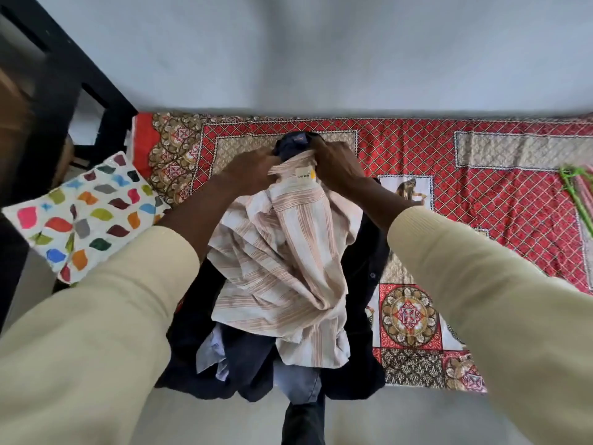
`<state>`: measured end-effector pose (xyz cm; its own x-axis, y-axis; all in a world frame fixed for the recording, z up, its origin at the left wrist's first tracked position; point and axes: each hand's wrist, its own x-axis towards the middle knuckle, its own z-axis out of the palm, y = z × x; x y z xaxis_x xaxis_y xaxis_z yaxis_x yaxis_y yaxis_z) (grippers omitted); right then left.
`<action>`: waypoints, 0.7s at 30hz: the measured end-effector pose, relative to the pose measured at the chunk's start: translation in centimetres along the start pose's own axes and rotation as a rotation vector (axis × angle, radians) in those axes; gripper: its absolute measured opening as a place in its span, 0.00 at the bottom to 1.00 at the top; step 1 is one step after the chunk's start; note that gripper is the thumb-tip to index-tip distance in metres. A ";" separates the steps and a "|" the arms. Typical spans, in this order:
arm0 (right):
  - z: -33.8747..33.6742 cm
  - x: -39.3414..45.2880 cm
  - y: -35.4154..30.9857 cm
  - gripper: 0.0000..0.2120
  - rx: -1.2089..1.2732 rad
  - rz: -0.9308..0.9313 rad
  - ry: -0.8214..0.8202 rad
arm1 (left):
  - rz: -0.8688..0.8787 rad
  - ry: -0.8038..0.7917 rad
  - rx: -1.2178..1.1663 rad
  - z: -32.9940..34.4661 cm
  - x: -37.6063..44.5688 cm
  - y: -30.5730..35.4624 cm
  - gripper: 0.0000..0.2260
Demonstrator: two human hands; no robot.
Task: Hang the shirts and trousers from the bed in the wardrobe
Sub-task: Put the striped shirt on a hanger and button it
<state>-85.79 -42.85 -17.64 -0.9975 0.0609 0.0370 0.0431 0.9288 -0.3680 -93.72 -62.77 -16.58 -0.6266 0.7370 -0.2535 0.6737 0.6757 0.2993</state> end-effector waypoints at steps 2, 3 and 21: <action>-3.6 -2.0 -0.1 0.14 -0.004 0.020 0.066 | -0.027 0.062 -0.034 -2.0 -1.4 2.0 0.22; -5.7 -3.5 -0.1 0.12 -0.034 0.009 0.093 | -0.030 0.104 -0.060 -3.2 -2.4 3.7 0.21; -39.4 -41.8 -4.1 0.12 -0.242 -0.001 0.464 | 0.059 0.903 -0.165 -23.1 -26.7 41.7 0.10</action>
<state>-42.02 -34.76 18.92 -0.8697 0.1645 0.4654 0.1087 0.9835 -0.1445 -57.92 -54.63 23.93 -0.7081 0.4298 0.5602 0.6930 0.5754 0.4345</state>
